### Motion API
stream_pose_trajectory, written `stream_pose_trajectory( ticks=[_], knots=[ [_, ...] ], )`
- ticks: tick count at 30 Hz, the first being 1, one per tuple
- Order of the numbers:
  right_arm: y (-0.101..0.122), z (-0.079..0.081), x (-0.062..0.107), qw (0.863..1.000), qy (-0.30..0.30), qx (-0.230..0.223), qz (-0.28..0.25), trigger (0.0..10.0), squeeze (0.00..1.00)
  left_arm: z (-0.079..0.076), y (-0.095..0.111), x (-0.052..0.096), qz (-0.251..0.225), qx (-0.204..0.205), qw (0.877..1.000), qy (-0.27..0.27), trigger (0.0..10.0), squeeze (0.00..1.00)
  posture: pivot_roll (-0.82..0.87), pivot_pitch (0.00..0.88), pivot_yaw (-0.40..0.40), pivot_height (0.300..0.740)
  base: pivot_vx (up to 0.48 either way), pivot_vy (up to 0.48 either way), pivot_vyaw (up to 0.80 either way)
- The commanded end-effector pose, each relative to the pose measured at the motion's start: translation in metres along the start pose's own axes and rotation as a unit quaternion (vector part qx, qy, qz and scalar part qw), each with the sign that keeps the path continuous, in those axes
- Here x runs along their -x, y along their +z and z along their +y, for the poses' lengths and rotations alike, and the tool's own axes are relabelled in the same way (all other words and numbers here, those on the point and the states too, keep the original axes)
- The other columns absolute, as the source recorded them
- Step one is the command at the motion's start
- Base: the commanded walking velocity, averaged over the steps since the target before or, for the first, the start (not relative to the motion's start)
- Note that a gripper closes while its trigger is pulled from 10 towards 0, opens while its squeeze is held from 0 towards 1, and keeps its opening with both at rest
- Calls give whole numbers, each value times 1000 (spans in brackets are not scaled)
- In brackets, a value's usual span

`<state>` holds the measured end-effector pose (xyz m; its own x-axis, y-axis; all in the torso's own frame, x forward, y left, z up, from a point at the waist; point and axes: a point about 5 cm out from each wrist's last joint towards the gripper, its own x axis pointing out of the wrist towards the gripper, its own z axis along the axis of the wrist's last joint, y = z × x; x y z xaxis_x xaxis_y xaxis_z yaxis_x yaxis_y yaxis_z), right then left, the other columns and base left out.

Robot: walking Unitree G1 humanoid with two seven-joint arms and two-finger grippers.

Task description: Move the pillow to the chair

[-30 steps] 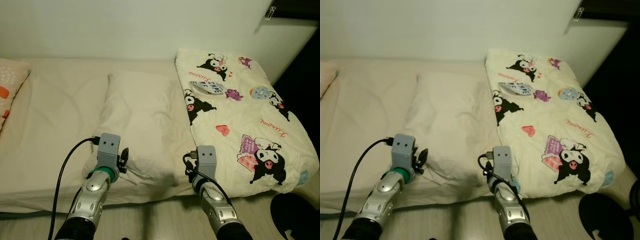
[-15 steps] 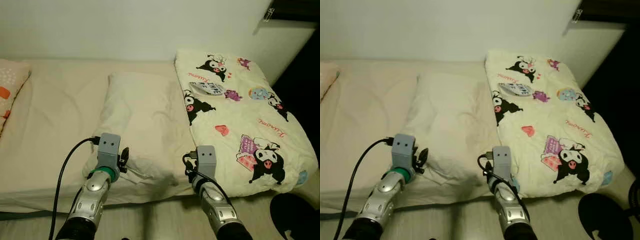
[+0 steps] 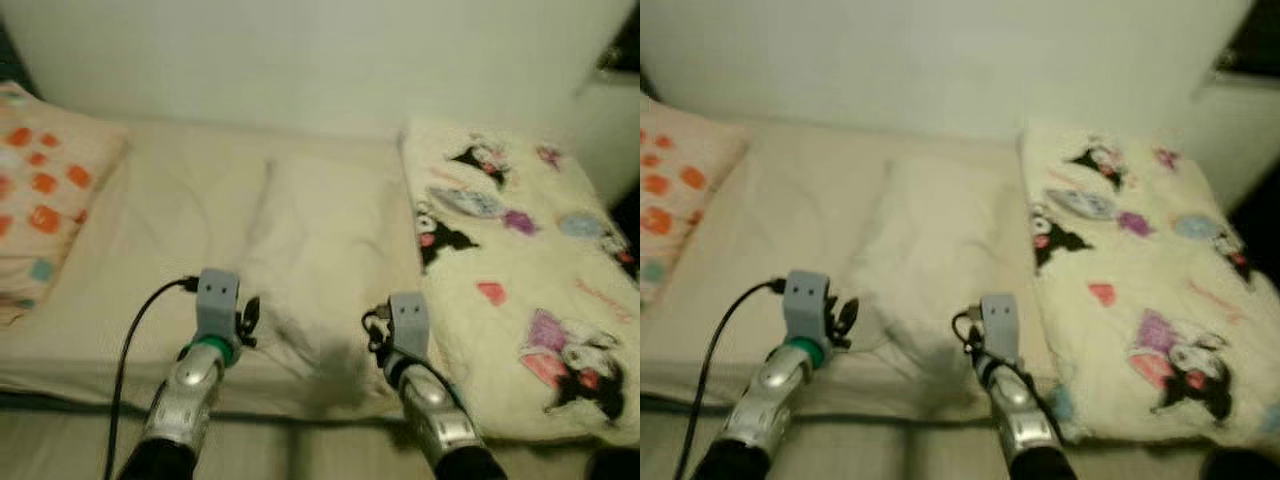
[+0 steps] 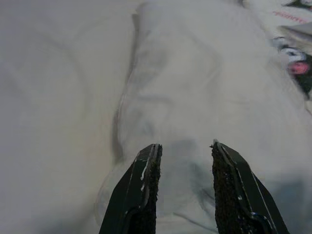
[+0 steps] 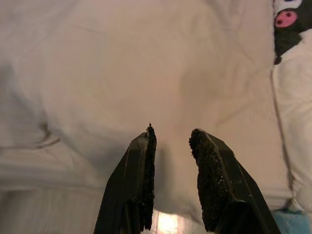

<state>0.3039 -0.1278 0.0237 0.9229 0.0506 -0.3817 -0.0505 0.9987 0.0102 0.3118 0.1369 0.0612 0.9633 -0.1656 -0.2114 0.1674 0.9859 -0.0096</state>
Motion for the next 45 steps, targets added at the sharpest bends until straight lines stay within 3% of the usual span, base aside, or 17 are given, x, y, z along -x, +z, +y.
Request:
stream_pose_trajectory(
  ticks=[1,23,27,45],
  knots=[
    [-8,-4,2,1000,-6,-1,17,10000,0,0,-2,1,2,0,1000,1,10000,0,-16,29,-25,740,352,0,0],
    [-13,-10,4,999,-19,-13,28,10000,0,-6,-6,1,12,-20,1000,-21,10000,0,-24,0,-22,740,28,0,-109],
    [-12,-10,3,999,-19,-8,27,10000,0,-6,-4,0,11,-20,1000,-20,10000,0,-24,0,-22,740,0,0,-708],
    [-6,-6,1,1000,-9,-3,15,10000,0,-2,-3,-1,5,-29,1000,-3,10000,0,-21,0,-28,740,0,0,0]
  ],
)
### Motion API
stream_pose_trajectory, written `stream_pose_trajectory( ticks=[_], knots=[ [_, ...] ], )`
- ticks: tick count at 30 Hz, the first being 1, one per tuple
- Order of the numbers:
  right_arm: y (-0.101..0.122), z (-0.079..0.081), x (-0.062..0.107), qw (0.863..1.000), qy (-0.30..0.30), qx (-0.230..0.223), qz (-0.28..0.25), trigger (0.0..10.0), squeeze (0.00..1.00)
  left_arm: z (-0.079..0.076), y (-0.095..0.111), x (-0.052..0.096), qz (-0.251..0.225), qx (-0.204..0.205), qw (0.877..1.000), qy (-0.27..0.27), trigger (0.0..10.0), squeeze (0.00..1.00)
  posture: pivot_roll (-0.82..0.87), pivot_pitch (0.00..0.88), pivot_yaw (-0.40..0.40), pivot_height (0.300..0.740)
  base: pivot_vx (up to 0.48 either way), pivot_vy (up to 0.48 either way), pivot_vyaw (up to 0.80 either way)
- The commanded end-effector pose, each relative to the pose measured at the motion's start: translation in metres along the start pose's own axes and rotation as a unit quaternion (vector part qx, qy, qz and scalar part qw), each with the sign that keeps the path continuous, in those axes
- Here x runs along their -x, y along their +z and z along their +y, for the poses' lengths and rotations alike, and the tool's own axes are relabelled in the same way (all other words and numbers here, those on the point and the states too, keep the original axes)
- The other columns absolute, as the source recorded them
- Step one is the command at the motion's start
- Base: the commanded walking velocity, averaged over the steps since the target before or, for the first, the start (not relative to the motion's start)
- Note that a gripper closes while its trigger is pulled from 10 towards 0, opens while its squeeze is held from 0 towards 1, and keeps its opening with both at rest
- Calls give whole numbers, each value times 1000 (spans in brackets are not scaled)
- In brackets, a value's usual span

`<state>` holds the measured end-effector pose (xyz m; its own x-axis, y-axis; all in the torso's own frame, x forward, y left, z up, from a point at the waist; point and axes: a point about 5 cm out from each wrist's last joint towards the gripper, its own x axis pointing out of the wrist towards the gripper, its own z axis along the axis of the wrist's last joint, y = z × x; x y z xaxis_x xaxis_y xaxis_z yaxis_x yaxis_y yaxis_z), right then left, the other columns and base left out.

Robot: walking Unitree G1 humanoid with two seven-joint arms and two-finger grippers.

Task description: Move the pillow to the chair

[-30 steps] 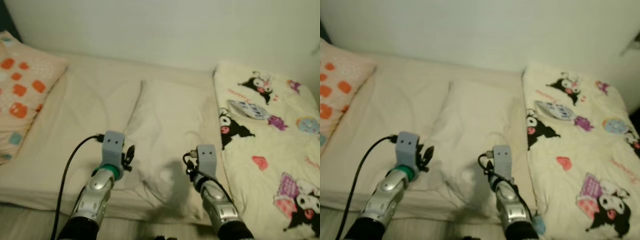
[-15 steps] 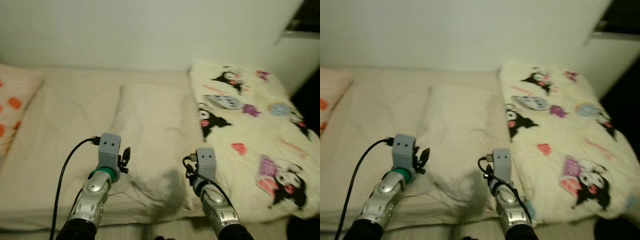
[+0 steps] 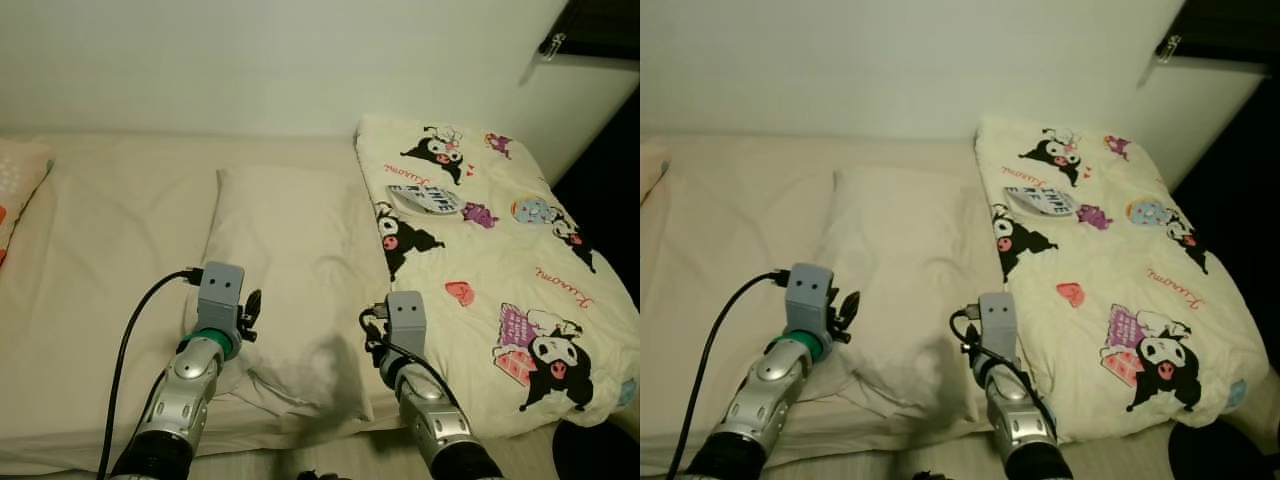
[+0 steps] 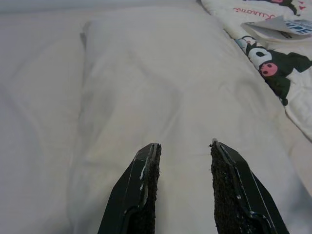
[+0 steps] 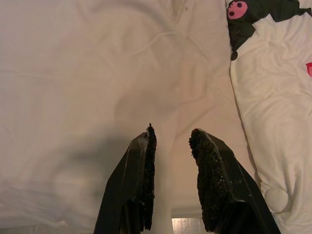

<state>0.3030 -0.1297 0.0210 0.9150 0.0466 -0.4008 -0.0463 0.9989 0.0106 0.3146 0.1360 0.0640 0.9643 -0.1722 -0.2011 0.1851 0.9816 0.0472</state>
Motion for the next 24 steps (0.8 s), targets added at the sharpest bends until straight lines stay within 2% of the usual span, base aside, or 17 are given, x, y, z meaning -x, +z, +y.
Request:
stream_pose_trajectory(
  ticks=[1,8,24],
  knots=[
    [-4,-4,1,1000,-8,-2,5,10000,0,-1,-6,2,9,0,1000,0,10000,0,-21,0,-27,740,0,0,0],
    [-5,-5,1,1000,-7,-6,8,10000,0,-1,-6,1,9,-2,1000,3,10000,0,-21,0,-26,730,0,0,0],
    [-6,-5,2,1000,-8,-15,8,10000,0,0,-10,3,14,-5,1000,8,10000,0,-20,0,-27,660,0,0,0]
  ],
)
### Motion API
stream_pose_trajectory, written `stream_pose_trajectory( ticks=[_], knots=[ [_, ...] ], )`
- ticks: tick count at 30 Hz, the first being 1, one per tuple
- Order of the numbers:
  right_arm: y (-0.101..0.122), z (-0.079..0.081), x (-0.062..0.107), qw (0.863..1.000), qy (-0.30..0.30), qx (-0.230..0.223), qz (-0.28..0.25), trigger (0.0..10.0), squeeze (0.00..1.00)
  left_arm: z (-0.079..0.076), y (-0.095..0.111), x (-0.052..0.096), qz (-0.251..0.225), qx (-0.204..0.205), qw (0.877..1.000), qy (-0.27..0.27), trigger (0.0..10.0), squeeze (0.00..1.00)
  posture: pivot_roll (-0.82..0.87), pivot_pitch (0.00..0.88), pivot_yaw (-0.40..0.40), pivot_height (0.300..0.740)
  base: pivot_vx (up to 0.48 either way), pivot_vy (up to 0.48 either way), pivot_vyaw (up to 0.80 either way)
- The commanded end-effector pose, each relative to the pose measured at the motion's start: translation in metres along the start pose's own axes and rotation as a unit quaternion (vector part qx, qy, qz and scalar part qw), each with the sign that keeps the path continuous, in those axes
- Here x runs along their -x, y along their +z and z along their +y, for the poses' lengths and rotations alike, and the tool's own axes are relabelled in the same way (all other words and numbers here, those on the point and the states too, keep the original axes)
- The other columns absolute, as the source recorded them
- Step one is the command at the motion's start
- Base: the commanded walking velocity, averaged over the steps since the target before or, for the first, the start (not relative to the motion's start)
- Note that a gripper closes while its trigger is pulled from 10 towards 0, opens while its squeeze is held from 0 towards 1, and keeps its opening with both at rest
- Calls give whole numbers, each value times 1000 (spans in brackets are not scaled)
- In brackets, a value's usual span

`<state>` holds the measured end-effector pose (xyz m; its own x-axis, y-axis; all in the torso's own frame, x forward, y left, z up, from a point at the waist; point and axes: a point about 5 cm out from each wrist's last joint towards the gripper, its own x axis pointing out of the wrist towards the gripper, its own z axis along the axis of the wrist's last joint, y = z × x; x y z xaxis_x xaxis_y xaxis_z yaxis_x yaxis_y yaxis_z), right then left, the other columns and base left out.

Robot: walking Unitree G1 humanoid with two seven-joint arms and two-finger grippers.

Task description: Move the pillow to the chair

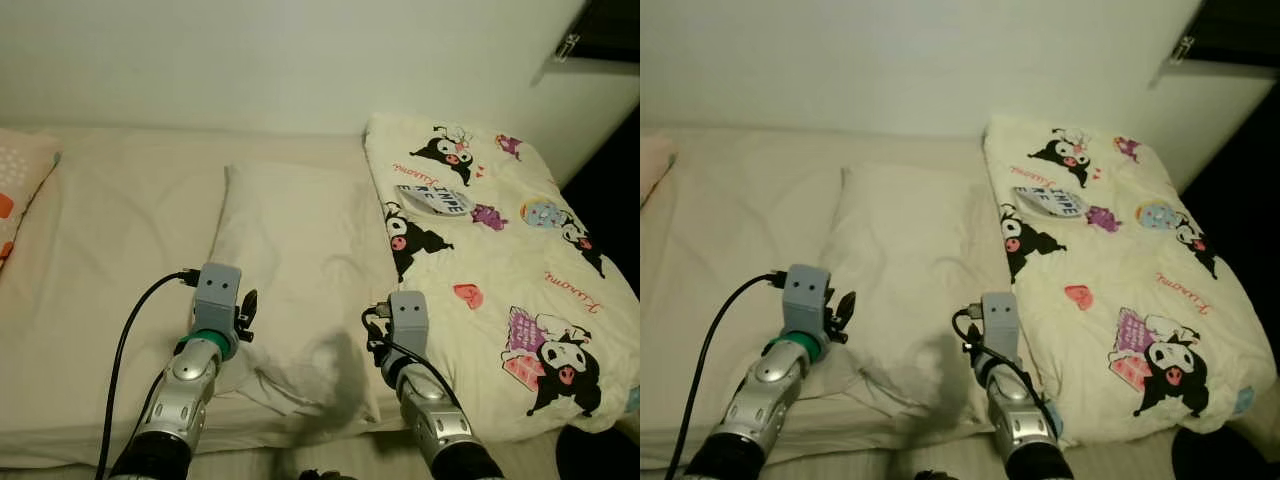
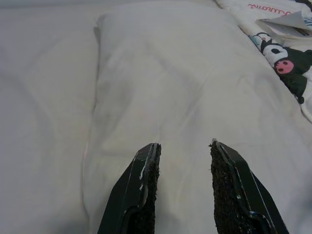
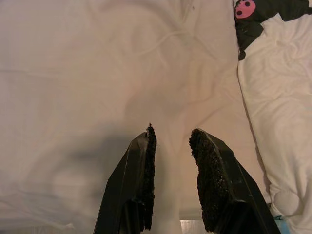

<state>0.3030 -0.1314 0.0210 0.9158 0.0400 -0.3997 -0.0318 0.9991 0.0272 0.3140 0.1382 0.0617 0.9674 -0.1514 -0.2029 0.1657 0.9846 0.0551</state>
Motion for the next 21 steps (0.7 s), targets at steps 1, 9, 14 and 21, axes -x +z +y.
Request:
stream_pose_trajectory(
  ticks=[1,9,14,21],
  knots=[
    [-6,-3,2,1000,-4,-4,8,10000,0,-2,-8,3,12,-3,1000,-2,10000,0,-20,0,-27,660,0,0,0],
    [-6,-5,2,1000,-7,-3,8,10000,0,-4,-8,2,14,-4,1000,-4,10000,0,-26,3,-25,630,0,0,0],
    [-6,-5,2,1000,-7,-1,8,10000,0,-4,-8,2,16,-5,1000,-4,10000,0,-26,3,-25,625,0,0,0],
    [-4,-4,1,1000,-5,1,6,10000,0,-4,-8,1,17,-5,1000,-3,10000,0,-26,2,-24,625,0,0,0]
  ],
)
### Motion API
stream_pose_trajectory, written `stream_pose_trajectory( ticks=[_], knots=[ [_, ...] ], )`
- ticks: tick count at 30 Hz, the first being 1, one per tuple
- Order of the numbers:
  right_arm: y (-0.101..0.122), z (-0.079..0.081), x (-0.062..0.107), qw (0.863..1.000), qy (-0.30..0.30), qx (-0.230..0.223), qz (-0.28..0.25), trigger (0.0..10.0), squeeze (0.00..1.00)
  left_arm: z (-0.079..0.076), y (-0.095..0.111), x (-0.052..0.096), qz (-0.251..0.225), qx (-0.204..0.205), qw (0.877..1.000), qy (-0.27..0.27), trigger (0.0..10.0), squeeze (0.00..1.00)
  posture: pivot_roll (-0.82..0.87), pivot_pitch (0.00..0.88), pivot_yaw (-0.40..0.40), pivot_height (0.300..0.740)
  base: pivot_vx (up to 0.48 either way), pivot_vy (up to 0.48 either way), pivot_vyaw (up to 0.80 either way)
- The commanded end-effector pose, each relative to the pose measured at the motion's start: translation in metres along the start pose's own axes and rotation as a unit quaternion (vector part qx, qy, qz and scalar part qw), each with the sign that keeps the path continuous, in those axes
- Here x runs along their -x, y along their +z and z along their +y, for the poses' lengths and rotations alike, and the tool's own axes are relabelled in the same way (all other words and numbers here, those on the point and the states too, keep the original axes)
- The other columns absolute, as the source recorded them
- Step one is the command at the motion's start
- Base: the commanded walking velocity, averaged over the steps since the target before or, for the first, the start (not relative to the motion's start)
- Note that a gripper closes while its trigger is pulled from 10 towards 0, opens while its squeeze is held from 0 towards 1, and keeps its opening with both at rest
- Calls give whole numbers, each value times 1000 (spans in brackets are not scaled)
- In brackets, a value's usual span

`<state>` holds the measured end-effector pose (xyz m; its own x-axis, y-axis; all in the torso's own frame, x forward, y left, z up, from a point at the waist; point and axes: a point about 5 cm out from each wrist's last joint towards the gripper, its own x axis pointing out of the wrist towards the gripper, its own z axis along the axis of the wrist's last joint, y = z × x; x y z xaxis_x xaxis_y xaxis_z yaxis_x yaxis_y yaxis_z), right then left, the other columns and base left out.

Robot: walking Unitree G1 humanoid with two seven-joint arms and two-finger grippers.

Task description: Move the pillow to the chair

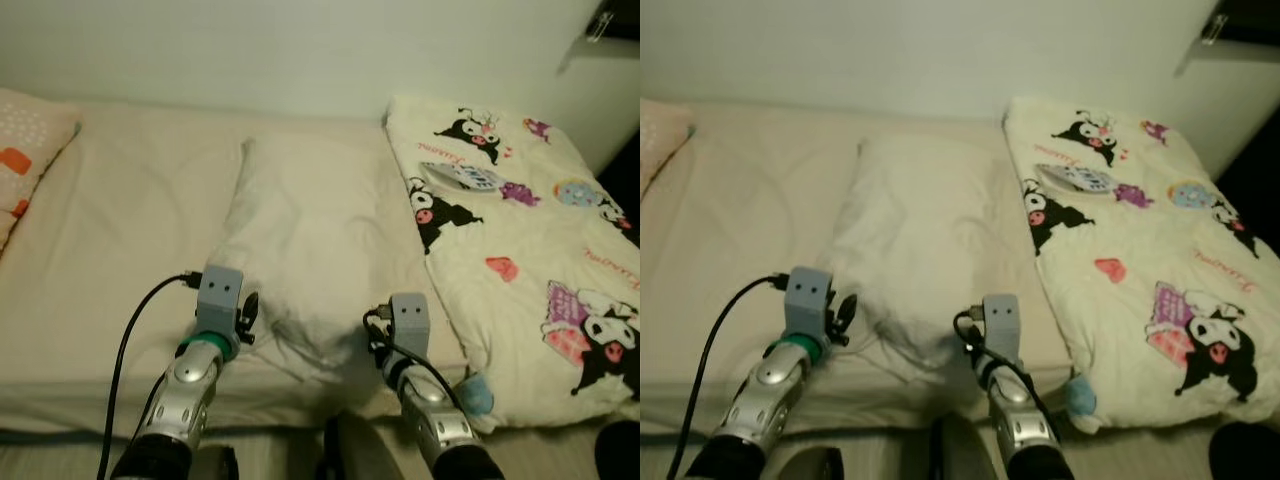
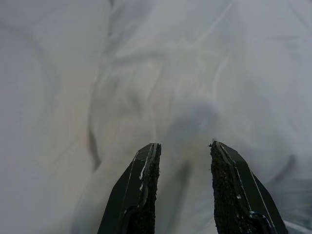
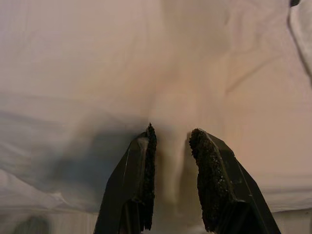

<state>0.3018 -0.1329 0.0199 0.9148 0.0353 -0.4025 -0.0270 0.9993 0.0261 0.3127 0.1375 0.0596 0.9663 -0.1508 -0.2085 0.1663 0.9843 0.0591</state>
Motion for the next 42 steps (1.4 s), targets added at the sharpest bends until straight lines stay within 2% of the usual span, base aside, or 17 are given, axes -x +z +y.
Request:
stream_pose_trajectory(
  ticks=[1,5,8,11,15,18,23,32,37,38,40,42],
  knots=[
    [-2,-3,0,1000,-2,2,4,10000,0,-3,-6,1,14,-3,1000,-4,10000,0,-27,4,-26,625,0,0,0],
    [-1,-2,0,1000,3,6,3,10000,0,-1,-8,0,21,7,1000,5,10000,0,-33,20,-26,625,0,0,0],
    [8,2,-2,1000,18,7,-12,10000,0,3,-4,-5,22,15,1000,7,10000,0,-37,0,-24,625,0,0,0],
    [33,1,-11,999,18,5,-42,10000,0,12,23,-22,-5,2,1000,4,10000,0,-44,14,-17,625,0,0,0],
    [43,-1,-15,999,10,5,-51,10000,0,21,33,-27,-11,-4,1000,14,10000,0,-50,0,-10,625,0,0,0],
    [39,2,-14,999,16,4,-46,10000,0,21,24,-23,-3,-7,1000,16,10000,0,-50,1,-13,625,0,0,0],
    [25,7,-9,999,27,3,-33,10000,0,18,7,-14,13,-4,1000,26,10000,0,-41,0,-22,600,0,0,0],
    [21,8,-9,999,25,2,-30,10000,0,18,-5,-8,22,-3,999,32,10000,0,-29,11,-26,585,0,0,0],
    [18,9,-6,999,29,0,-33,10000,0,21,-6,-5,12,2,999,51,10000,0,-22,12,-32,585,0,0,0],
    [18,7,-4,999,26,-8,-46,10000,0,27,-3,-2,-6,7,997,75,10000,0,-26,19,-34,585,0,0,0],
    [18,6,-3,998,24,-11,-51,10000,0,29,-1,-2,-12,9,996,84,10000,0,-26,19,-34,585,0,0,0],
    [33,-6,-2,994,-13,-39,-96,10000,0,40,6,1,-47,16,992,118,10000,0,-32,30,-32,585,0,0,0]
  ],
)
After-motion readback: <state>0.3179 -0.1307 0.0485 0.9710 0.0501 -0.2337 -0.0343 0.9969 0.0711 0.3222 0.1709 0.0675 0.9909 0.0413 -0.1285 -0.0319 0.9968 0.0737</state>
